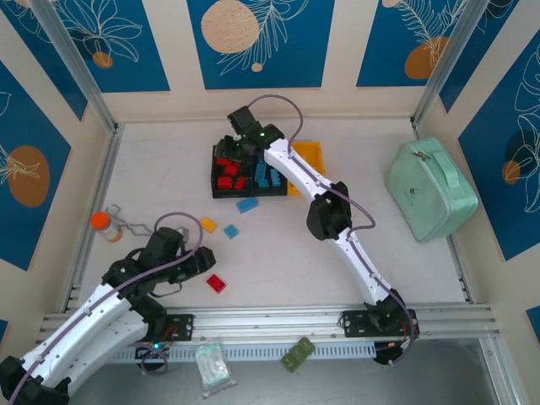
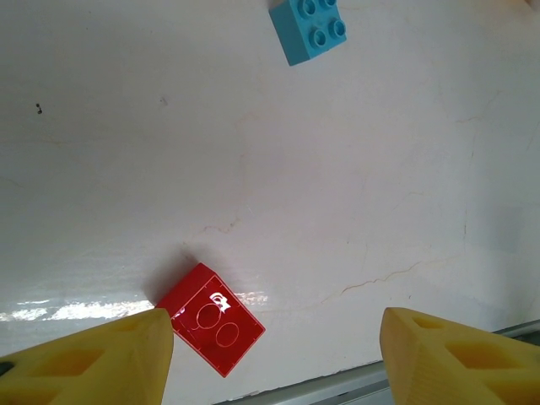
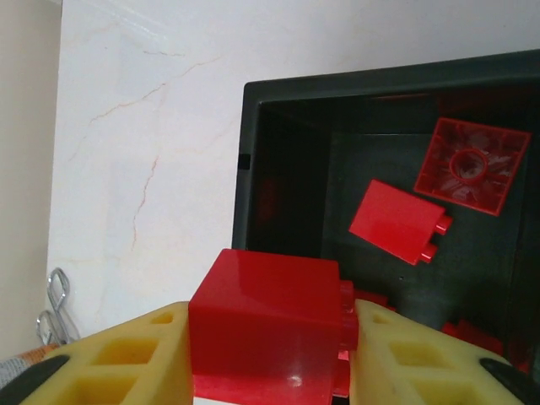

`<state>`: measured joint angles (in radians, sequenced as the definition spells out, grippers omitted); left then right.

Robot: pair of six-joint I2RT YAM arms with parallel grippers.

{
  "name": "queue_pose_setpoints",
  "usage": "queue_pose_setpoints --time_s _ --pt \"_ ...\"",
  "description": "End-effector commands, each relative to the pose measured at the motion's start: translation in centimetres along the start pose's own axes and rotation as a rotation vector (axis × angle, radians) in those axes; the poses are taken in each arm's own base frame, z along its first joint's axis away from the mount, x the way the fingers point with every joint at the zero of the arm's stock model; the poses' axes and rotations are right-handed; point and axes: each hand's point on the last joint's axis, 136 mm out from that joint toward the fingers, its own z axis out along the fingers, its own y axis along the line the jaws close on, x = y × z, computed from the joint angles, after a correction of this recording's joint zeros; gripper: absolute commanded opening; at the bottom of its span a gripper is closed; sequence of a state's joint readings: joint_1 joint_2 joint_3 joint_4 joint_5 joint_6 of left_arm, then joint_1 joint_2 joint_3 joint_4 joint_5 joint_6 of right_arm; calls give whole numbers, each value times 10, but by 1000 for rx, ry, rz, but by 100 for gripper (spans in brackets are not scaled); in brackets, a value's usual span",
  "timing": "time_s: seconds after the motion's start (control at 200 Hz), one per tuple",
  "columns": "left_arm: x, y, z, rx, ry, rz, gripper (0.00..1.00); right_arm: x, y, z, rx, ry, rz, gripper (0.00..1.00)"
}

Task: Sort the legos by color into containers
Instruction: Place the lego in the container, then pick up the lego from the middle-left of the table.

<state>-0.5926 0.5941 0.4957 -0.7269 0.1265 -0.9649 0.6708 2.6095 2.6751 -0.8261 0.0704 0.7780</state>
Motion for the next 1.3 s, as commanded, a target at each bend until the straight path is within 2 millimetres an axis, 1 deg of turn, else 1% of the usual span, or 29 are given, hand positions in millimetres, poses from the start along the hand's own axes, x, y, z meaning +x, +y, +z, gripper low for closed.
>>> queue_pose_setpoints --time_s 0.0,0.085,0.185,0.27,0.29,0.4,0.42,0.435,0.46,0.465,0.49,0.5,0.525,0.53,0.55,0.605,0.62,0.63,0.655,0.765,0.795,0.815,0.9,1.015,1.07,1.171,1.251,1.296 --pt "4 8 0 -17 7 -27 65 -2 5 -2 -17 -1 -2 57" --pt "3 6 -1 -10 1 -28 65 -4 9 -7 -28 -8 -12 59" --pt "2 6 -2 -11 -4 -30 65 -6 14 -17 -30 -15 -30 58" --pt "0 6 -3 -14 -12 -29 65 -6 28 -36 -47 -24 -64 58" --pt "-1 6 -3 -15 -14 -29 65 -4 28 -39 -45 -19 -72 58" --pt "-6 5 -5 -32 -31 -24 65 4 44 -71 -59 -31 -134 57" --pt "-7 6 -5 -37 -33 -25 65 8 44 -73 -55 -27 -145 57" --pt "-8 6 -5 -43 -36 -25 65 9 48 -82 -65 -38 -156 57" --pt "-9 6 -5 -51 -40 -23 65 15 47 -84 -62 -35 -169 57" --pt "-9 6 -5 -53 -41 -23 65 14 51 -90 -70 -44 -175 57" --pt "-10 8 -5 -64 -41 -23 65 19 52 -98 -77 -49 -188 57" --pt "-11 7 -5 -64 -44 -22 65 18 55 -104 -87 -61 -195 57" --pt "-12 6 -5 -66 -46 -19 65 27 52 -106 -86 -55 -204 57" --pt "-13 6 -5 -67 -46 -19 65 26 55 -111 -95 -65 -207 57" --pt "-13 5 -4 -68 -45 -16 65 29 56 -119 -104 -71 -213 58" --pt "-15 3 -3 -75 -41 -10 65 46 50 -131 -119 -65 -221 58" --pt "-16 3 -2 -77 -40 -9 65 48 51 -137 -128 -69 -224 58" --pt "-16 2 -2 -79 -37 -8 65 52 47 -137 -125 -61 -224 58" --pt "-16 2 -1 -84 -30 -6 65 57 46 -144 -133 -64 -227 58" --pt "-13 1 2 -110 16 2 65 91 24 -167 -128 -34 -235 58" --pt "-10 1 2 -117 34 3 66 99 21 -175 -133 -33 -241 58" --pt "-9 0 1 -117 45 6 66 108 15 -177 -128 -21 -244 59" --pt "0 3 0 -141 94 14 67 136 0 -194 -136 5 -264 60" --pt "14 12 -1 -194 155 2 68 172 -16 -217 -172 33 -282 64" --pt "20 14 0 -199 168 -20 69 192 -24 -225 -193 51 -296 67" --pt "30 15 6 -190 176 -60 70 226 -42 -239 -211 101 -304 68" --pt "36 17 14 -194 180 -85 71 253 -61 -244 -209 142 -285 70" --pt "38 18 18 -198 183 -92 72 264 -68 -248 -219 153 -269 70"
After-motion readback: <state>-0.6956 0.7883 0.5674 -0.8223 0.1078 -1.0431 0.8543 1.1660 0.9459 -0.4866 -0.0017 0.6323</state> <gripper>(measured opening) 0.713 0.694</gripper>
